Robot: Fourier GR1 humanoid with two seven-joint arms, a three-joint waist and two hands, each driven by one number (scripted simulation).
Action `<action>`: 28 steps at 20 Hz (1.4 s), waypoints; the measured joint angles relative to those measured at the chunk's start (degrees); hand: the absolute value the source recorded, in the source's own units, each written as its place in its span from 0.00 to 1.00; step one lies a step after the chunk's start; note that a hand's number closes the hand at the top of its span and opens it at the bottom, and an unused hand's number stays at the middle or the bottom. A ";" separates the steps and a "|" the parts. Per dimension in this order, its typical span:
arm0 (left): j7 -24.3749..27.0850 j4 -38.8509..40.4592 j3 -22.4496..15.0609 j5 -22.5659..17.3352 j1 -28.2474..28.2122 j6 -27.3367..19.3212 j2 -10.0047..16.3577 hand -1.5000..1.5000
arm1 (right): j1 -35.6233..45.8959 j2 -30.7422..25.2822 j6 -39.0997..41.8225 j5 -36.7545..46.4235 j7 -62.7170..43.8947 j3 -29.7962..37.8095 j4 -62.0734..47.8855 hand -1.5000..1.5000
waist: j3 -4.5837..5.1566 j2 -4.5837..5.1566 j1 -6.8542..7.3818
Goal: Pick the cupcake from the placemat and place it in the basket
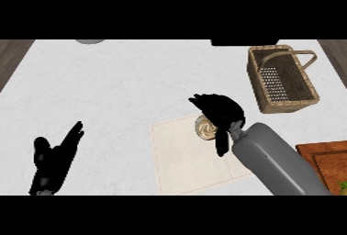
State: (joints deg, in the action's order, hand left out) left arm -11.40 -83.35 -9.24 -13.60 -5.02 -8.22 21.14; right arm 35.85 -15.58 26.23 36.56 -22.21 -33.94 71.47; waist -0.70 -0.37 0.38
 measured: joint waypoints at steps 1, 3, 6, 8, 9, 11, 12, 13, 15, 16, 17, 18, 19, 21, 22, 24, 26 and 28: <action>-0.07 -0.53 0.14 0.22 -0.43 -0.05 0.05 0.50 | -0.05 0.33 0.05 0.28 -0.03 0.32 0.00 0.00 | 0.02 0.01 -0.01; -0.05 0.06 0.14 0.73 -0.08 -0.36 -0.76 0.50 | -0.80 0.00 0.19 0.96 0.88 0.54 0.33 0.00 | 0.02 -0.01 -0.16; 0.03 0.47 0.56 0.87 0.10 0.33 -0.88 0.50 | -1.25 0.78 -1.41 2.54 2.58 0.77 -1.58 0.00 | -0.03 0.00 -0.11; 0.16 0.44 0.68 1.11 0.05 0.49 -1.21 0.50 | -1.52 2.03 -2.15 3.58 2.68 0.65 -2.32 0.00 | -0.05 -0.02 -0.11; 0.01 0.11 0.61 1.47 -0.11 0.24 -1.40 0.50 | -1.88 2.24 -2.32 4.00 2.91 0.60 -2.42 0.00 | -0.05 -0.03 -0.12; -0.85 0.10 0.90 1.48 0.17 0.62 -1.34 0.50 | -1.42 2.97 -2.85 4.86 3.38 1.17 -4.04 1.00 | -0.03 0.00 -0.07; -0.73 0.29 0.93 1.70 0.24 0.62 -1.57 0.50 | -1.28 3.03 -2.97 5.29 4.05 1.29 -4.71 1.00 | -0.04 -0.01 -0.07; -0.58 -0.02 0.66 2.31 0.09 0.18 -2.00 0.50 | -1.48 2.98 -3.20 5.96 4.72 1.03 -4.99 1.00 | -0.04 -0.01 -0.07; 0.29 -0.06 0.81 2.68 -0.29 0.20 -2.30 0.50 | -1.23 2.59 -4.46 7.65 7.33 0.15 -6.28 1.00 | -0.06 0.02 0.05; -0.09 -0.31 1.31 2.17 -0.45 0.74 -1.96 0.50 | -1.47 2.27 -5.23 8.48 8.31 -0.19 -6.10 1.00 | -0.03 0.01 0.03; -0.47 -0.88 1.52 2.07 -0.82 0.84 -1.81 0.50 | -1.10 2.03 -5.57 9.19 8.92 -0.24 -6.16 1.00 | -0.01 0.02 0.06; -0.20 -0.43 1.70 2.06 -0.76 1.14 -1.86 0.50 | -1.01 1.64 -5.75 9.88 9.50 -0.40 -5.78 1.00 | -0.01 0.00 -0.04; -0.53 -0.67 1.74 2.16 -0.82 1.30 -1.75 0.50 | -1.13 1.58 -6.49 10.77 10.39 -0.81 -6.31 1.00 | 0.01 0.00 -0.02; -1.05 -0.84 1.64 2.84 -0.63 0.81 -2.19 0.50 | -0.87 1.80 -7.45 12.18 11.60 -0.96 -7.04 1.00 | 0.02 -0.01 -0.03; -1.65 -1.06 1.87 2.72 -0.67 0.96 -2.09 0.50 | -1.19 2.34 -7.23 12.74 10.54 -1.04 -6.36 1.00 | 0.05 -0.05 -0.11; -1.22 -0.90 2.14 2.86 -1.09 0.96 -2.25 0.50 | -2.40 4.64 -6.10 13.42 5.47 -1.28 -3.50 1.00 | 0.03 -0.22 -0.51; -1.37 -0.93 2.41 2.71 -1.56 1.11 -2.20 0.50 | -3.76 7.25 -4.02 13.73 -1.27 -1.39 0.66 1.00 | 0.04 -0.47 -1.17; -1.71 -0.83 2.64 2.78 -1.76 1.04 -2.08 0.50 | -5.05 10.07 -2.07 14.06 -8.54 -1.47 4.96 1.00 | 0.06 -0.67 -1.75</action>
State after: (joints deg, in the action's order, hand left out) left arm -13.11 -84.17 -6.61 -10.82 -6.78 -7.18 19.05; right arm 30.80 -5.52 24.15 50.62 -30.75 -35.41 76.42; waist -0.64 -1.04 -1.37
